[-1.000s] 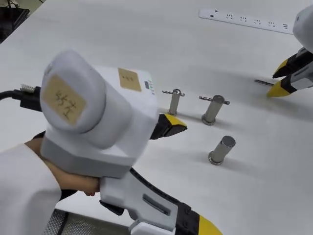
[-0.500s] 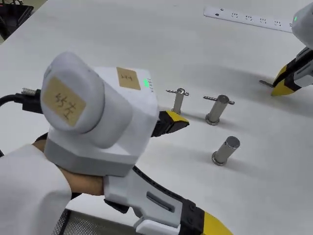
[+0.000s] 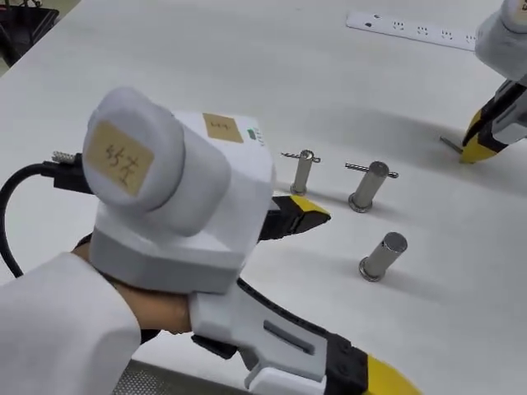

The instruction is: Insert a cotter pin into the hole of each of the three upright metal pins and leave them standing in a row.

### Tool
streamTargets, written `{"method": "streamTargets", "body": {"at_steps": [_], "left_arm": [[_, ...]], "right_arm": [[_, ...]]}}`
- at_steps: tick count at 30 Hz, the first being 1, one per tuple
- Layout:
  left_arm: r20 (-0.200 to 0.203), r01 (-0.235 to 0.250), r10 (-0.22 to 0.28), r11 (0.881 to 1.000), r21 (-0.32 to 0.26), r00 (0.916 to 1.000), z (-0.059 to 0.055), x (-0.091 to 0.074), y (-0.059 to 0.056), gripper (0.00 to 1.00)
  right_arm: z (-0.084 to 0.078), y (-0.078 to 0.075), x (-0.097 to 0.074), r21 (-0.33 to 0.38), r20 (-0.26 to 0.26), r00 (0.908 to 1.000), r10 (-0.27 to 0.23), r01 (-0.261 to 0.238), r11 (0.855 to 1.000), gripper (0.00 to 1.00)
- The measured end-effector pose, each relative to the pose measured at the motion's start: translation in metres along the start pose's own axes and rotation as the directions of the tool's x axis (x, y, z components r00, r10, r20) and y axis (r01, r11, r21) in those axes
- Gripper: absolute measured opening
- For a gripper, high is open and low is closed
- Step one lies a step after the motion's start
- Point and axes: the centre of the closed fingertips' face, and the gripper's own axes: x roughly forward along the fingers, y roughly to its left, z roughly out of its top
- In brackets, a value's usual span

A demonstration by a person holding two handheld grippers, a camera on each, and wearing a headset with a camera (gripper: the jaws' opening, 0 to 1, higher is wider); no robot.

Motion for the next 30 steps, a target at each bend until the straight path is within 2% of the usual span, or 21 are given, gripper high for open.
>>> {"method": "streamTargets", "body": {"at_steps": [4,8,11,19,21,22,23,24,26,30], "left_arm": [[0.029,0.006,-0.006,1.000,-0.014,0.9996,0.005,0.000,0.000,0.95],[0.021,-0.002,0.002,1.000,-0.024,0.9998,0.003,-0.001,0.003,0.88],[0.024,-0.013,0.013,1.000,-0.012,0.9996,0.003,-0.001,0.005,0.89],[0.040,-0.029,0.030,0.999,-0.031,0.9988,0.007,-0.003,0.008,0.88],[0.046,-0.026,0.029,0.998,-0.056,0.9985,0.008,-0.005,0.009,0.86],[0.049,-0.025,0.028,0.998,-0.054,0.9984,0.009,-0.005,0.009,0.85],[0.055,-0.031,0.034,0.998,-0.054,0.9979,0.010,-0.006,0.010,0.85],[0.057,-0.035,0.038,0.998,-0.053,0.9977,0.010,-0.006,0.011,0.86],[0.059,-0.039,0.042,0.998,-0.054,0.9974,0.011,-0.007,0.011,0.86],[0.064,-0.047,0.050,0.997,-0.054,0.9967,0.012,-0.008,0.011,0.86]], "right_arm": [[-0.003,-0.007,0.002,-0.003,-0.023,0.9997,0.003,-0.003,1.000,0.12],[-0.002,-0.006,0.001,-0.012,-0.039,0.9992,0.000,0.000,1.000,0.12],[-0.002,-0.006,0.001,-0.007,-0.042,0.9991,-0.002,0.002,1.000,0.12],[-0.001,-0.006,0.001,-0.025,-0.033,0.9995,0.000,0.000,1.000,0.09],[-0.001,-0.006,0.002,-0.029,-0.032,0.9994,-0.013,0.012,1.000,0.02],[-0.002,-0.010,0.003,-0.041,-0.034,0.9987,-0.039,0.038,0.998,0.00],[-0.002,-0.013,0.003,-0.059,-0.037,0.9983,-0.044,0.042,0.997,0.00],[-0.002,-0.014,0.005,-0.031,-0.038,0.9980,-0.051,0.049,0.998,0.00],[-0.003,-0.015,0.005,-0.040,-0.043,0.9976,-0.054,0.052,0.998,0.00],[-0.004,-0.023,0.007,-0.034,-0.024,0.9979,-0.061,0.060,0.998,0.00]]}}
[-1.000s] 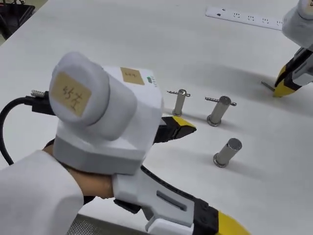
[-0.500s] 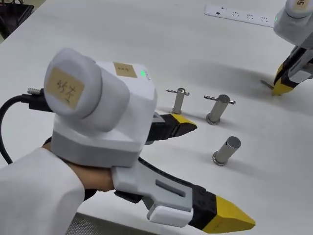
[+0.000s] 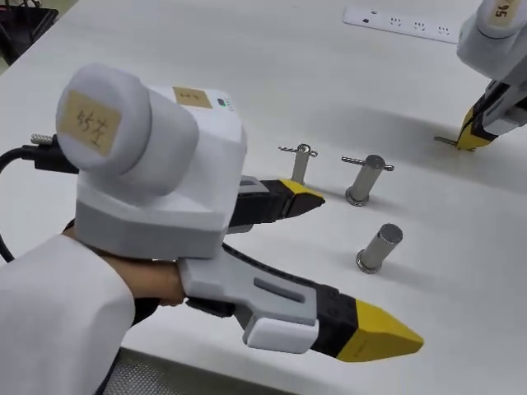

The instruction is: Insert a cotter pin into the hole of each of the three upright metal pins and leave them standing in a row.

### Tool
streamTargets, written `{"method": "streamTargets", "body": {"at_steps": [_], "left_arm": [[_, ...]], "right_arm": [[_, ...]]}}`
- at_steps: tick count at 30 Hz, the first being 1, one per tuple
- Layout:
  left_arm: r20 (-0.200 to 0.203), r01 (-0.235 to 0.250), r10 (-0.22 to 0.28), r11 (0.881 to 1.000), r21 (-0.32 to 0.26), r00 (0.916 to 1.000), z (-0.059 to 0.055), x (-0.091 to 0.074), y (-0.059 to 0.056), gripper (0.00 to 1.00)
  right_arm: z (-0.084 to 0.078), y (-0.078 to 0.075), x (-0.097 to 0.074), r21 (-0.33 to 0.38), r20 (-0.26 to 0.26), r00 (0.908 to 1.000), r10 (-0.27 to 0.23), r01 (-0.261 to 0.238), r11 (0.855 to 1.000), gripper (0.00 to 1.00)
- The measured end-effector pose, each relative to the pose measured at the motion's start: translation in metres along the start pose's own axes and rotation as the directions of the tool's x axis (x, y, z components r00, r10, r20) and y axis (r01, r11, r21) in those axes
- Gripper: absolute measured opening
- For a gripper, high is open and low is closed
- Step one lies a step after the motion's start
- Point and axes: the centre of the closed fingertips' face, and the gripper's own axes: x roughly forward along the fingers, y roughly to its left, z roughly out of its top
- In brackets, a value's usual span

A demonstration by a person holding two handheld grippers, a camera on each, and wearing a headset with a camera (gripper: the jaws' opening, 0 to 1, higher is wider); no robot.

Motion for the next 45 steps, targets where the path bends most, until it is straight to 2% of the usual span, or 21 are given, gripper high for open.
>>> {"method": "streamTargets", "body": {"at_steps": [4,10,13,15,16,20,21,22,25,26,29,31,32,33,34,38,39,40,42,44,45], "left_arm": [[0.007,-0.009,0.009,1.000,0.009,0.9999,0.003,-0.001,-0.001,0.86],[0.028,-0.037,0.036,0.999,0.025,0.9990,0.006,-0.001,0.004,0.89],[0.041,-0.041,0.040,0.999,0.017,0.9983,0.010,-0.002,0.003,0.89],[0.043,-0.052,0.052,0.998,0.016,0.9977,0.012,-0.001,0.004,0.89],[0.055,-0.076,0.075,0.997,0.009,0.9956,0.014,-0.002,0.008,0.88],[0.093,-0.117,0.117,0.993,-0.004,0.9888,0.023,-0.006,0.015,0.87],[0.100,-0.121,0.121,0.993,-0.004,0.9876,0.025,-0.007,0.016,0.86],[0.106,-0.126,0.126,0.992,-0.005,0.9864,0.027,-0.008,0.018,0.86],[0.117,-0.141,0.141,0.990,-0.008,0.9831,0.031,-0.010,0.023,0.86],[0.117,-0.147,0.146,0.989,-0.007,0.9823,0.032,-0.010,0.024,0.86],[0.148,-0.218,0.218,0.976,-0.015,0.9646,0.041,-0.013,0.037,0.87],[0.164,-0.226,0.227,0.974,-0.024,0.9600,0.046,-0.014,0.039,0.86],[0.178,-0.232,0.234,0.972,-0.031,0.9558,0.050,-0.015,0.042,0.85],[0.182,-0.234,0.235,0.972,-0.032,0.9546,0.051,-0.015,0.042,0.83],[0.185,-0.232,0.233,0.972,-0.026,0.9549,0.054,-0.015,0.043,0.81],[0.196,-0.250,0.247,0.968,-0.011,0.9489,0.062,-0.015,0.050,0.72],[0.209,-0.247,0.244,0.969,-0.011,0.9470,0.065,-0.015,0.051,0.71],[0.218,-0.237,0.233,0.972,-0.011,0.9476,0.068,-0.014,0.051,0.71],[0.219,-0.232,0.228,0.973,-0.009,0.9488,0.071,-0.012,0.052,0.69],[0.204,-0.219,0.218,0.976,-0.017,0.9544,0.071,-0.009,0.053,0.63],[0.191,-0.201,0.204,0.979,-0.032,0.9603,0.071,-0.007,0.052,0.60]], "right_arm": [[-0.002,-0.012,0.004,0.025,0.027,0.9996,0.008,-0.009,1.000,0.00],[-0.009,-0.007,0.002,0.034,0.029,0.9996,0.001,-0.002,0.999,0.00],[-0.010,-0.001,-0.005,0.033,0.055,0.9984,-0.013,0.011,0.999,0.00],[-0.010,0.005,-0.011,0.026,0.084,0.9954,-0.046,0.044,0.999,0.00],[-0.010,0.010,-0.016,0.021,0.098,0.9931,-0.065,0.063,0.998,0.00],[-0.006,0.006,-0.023,0.012,0.173,0.9785,-0.113,0.112,0.994,0.00],[-0.004,0.008,-0.030,0.013,0.201,0.9699,-0.138,0.139,0.990,0.00],[-0.004,0.010,-0.034,0.010,0.209,0.9668,-0.147,0.148,0.989,0.00],[0.001,0.020,-0.049,0.010,0.255,0.9488,-0.186,0.190,0.982,0.00],[0.005,0.024,-0.056,0.015,0.282,0.9376,-0.204,0.208,0.978,0.00],[0.009,0.033,-0.072,0.014,0.321,0.9119,-0.256,0.266,0.964,0.00],[0.012,0.042,-0.081,-0.004,0.339,0.8985,-0.279,0.298,0.955,0.00],[0.016,0.048,-0.088,0.006,0.358,0.8870,-0.292,0.310,0.951,0.00],[0.017,0.051,-0.092,0.011,0.372,0.8797,-0.296,0.315,0.949,0.00],[0.021,0.055,-0.097,0.022,0.394,0.8659,-0.309,0.327,0.945,0.00],[0.027,0.070,-0.111,0.029,0.428,0.8417,-0.329,0.351,0.936,0.00],[0.030,0.074,-0.115,0.030,0.440,0.8329,-0.336,0.360,0.932,0.00],[0.030,0.076,-0.116,0.029,0.442,0.8315,-0.336,0.361,0.932,0.00],[0.035,0.085,-0.123,0.026,0.462,0.8158,-0.348,0.379,0.925,0.00],[0.040,0.091,-0.127,0.026,0.476,0.8046,-0.355,0.390,0.920,0.00],[0.044,0.096,-0.129,0.023,0.486,0.7979,-0.356,0.396,0.918,0.00]]}}
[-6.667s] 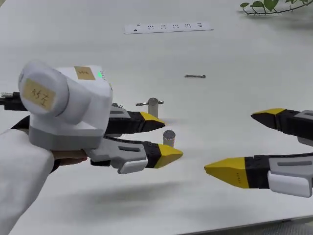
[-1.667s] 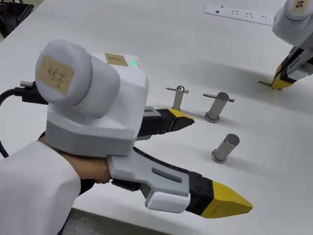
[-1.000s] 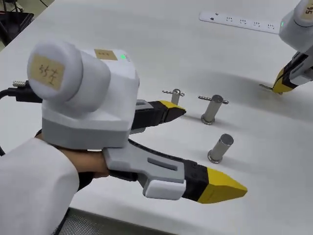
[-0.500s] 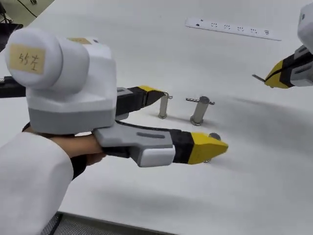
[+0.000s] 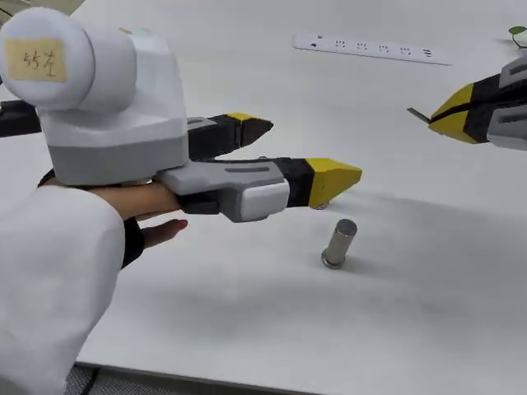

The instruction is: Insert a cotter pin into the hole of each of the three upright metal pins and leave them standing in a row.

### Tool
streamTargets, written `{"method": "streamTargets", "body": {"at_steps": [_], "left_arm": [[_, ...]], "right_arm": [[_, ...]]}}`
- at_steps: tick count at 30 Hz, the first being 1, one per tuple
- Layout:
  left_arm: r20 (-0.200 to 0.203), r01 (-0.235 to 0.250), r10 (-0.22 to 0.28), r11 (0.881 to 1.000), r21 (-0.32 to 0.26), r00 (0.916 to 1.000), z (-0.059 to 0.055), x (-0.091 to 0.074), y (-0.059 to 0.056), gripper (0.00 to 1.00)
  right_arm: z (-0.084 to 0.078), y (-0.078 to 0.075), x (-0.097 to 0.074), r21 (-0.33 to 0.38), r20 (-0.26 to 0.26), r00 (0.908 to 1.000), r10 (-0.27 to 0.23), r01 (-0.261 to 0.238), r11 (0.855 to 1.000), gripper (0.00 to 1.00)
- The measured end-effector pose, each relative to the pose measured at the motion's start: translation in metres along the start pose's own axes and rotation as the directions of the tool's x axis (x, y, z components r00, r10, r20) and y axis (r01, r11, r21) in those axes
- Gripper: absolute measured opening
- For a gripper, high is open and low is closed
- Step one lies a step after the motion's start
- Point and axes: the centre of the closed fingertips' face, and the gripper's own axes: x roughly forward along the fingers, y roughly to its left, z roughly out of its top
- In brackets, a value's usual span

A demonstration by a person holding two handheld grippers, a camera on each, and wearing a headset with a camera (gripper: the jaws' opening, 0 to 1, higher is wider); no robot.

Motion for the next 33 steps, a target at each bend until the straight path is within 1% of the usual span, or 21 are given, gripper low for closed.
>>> {"method": "streamTargets", "body": {"at_steps": [3,4,5,6,7,9,10,12,16,19,21,23,25,28,30,33], "left_arm": [[-0.005,0.010,-0.010,1.000,0.003,0.9999,0.001,0.005,-0.001,0.51],[-0.009,0.026,-0.026,1.000,-0.009,0.9996,0.001,0.007,-0.003,0.49],[-0.008,0.031,-0.031,0.999,-0.015,0.9995,0.001,0.008,-0.004,0.48],[-0.002,0.042,-0.042,0.999,-0.030,0.9991,0.003,0.011,-0.005,0.47],[-0.001,0.047,-0.047,0.998,-0.035,0.9989,0.003,0.012,-0.006,0.47],[-0.009,0.055,-0.055,0.997,-0.055,0.9984,0.002,0.015,-0.006,0.44],[-0.010,0.055,-0.055,0.997,-0.056,0.9984,0.002,0.017,-0.006,0.43],[-0.014,0.057,-0.058,0.997,-0.061,0.9982,0.000,0.020,-0.008,0.42],[-0.026,0.069,-0.071,0.995,-0.065,0.9972,-0.002,0.022,-0.010,0.35],[-0.030,0.092,-0.095,0.993,-0.078,0.9950,-0.002,0.023,-0.015,0.29],[-0.032,0.104,-0.107,0.990,-0.093,0.9937,-0.003,0.024,-0.017,0.27],[-0.044,0.109,-0.115,0.988,-0.111,0.9924,-0.004,0.025,-0.017,0.26],[-0.044,0.111,-0.116,0.988,-0.112,0.9923,-0.005,0.025,-0.017,0.23],[-0.041,0.122,-0.128,0.985,-0.125,0.9909,-0.004,0.026,-0.019,0.18],[-0.038,0.123,-0.128,0.985,-0.122,0.9910,-0.003,0.026,-0.019,0.14],[-0.038,0.128,-0.134,0.984,-0.127,0.9903,-0.003,0.027,-0.022,0.12]], "right_arm": [[0.012,0.007,-0.003,-0.020,0.023,0.9997,-0.011,0.012,1.000,0.00],[0.015,0.008,-0.004,-0.025,0.032,0.9993,-0.018,0.019,1.000,0.00],[0.020,0.011,-0.005,-0.027,0.042,0.9990,-0.013,0.015,1.000,0.00],[0.023,0.013,-0.006,-0.029,0.049,0.9987,-0.015,0.016,0.999,0.00],[0.028,0.016,-0.006,-0.038,0.060,0.9979,-0.021,0.024,0.999,0.00],[0.033,0.020,-0.005,-0.045,0.070,0.9972,-0.025,0.028,0.999,0.00],[0.036,0.023,-0.005,-0.045,0.077,0.9967,-0.026,0.029,0.999,0.00],[0.041,0.031,-0.005,-0.053,0.086,0.9961,-0.019,0.024,0.998,0.00],[0.049,0.046,-0.003,-0.071,0.100,0.9949,0.005,0.002,0.997,0.00],[0.053,0.052,-0.001,-0.074,0.111,0.9937,0.016,-0.007,0.997,0.00],[0.055,0.054,0.000,-0.076,0.115,0.9932,0.018,-0.010,0.997,0.00],[0.058,0.056,-0.001,-0.085,0.122,0.9922,0.025,-0.015,0.996,0.00],[0.060,0.057,-0.001,-0.094,0.126,0.9917,0.026,-0.014,0.995,0.00],[0.060,0.058,-0.001,-0.096,0.126,0.9917,0.028,-0.016,0.995,0.00],[0.059,0.059,0.001,-0.092,0.126,0.9915,0.033,-0.022,0.995,0.00],[0.057,0.061,0.002,-0.094,0.122,0.9917,0.040,-0.029,0.995,0.00]]}}
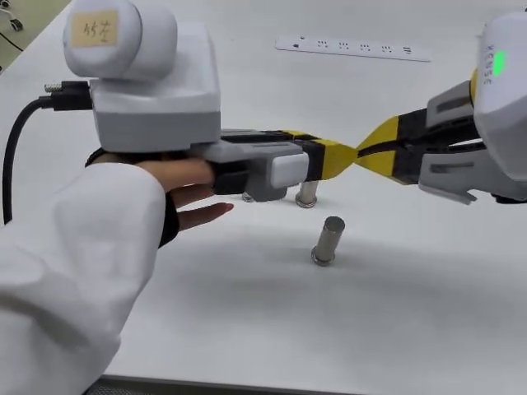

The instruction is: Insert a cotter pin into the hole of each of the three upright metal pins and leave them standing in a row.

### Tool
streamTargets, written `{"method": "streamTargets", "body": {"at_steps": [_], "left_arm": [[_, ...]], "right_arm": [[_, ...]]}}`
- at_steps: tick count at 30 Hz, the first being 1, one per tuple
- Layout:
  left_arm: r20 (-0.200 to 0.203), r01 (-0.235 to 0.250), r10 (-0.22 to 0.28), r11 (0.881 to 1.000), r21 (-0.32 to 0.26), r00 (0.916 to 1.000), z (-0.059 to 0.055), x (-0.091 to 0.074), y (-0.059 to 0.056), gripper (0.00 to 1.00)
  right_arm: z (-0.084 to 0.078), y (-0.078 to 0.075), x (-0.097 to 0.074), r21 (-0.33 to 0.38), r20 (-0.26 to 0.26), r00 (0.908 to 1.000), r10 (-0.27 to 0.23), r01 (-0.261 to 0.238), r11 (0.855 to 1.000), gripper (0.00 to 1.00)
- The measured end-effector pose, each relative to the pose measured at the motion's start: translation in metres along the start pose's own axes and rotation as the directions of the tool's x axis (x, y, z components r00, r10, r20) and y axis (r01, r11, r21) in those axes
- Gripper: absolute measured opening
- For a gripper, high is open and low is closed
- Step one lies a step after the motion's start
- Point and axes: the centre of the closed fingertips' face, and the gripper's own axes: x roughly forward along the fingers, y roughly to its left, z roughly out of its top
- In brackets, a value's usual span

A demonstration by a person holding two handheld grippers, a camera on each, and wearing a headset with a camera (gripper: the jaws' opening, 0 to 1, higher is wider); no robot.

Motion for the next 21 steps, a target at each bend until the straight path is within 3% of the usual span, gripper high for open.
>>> {"method": "streamTargets", "body": {"at_steps": [21], "left_arm": [[-0.033,0.015,-0.015,1.000,-0.013,0.9993,-0.0073,0.0047,-0.0050,0.01]], "right_arm": [[0.0056,0.0044,-0.0008,-0.011,0.006,1.0000,0.003,-0.003,1.000,0.00]]}}
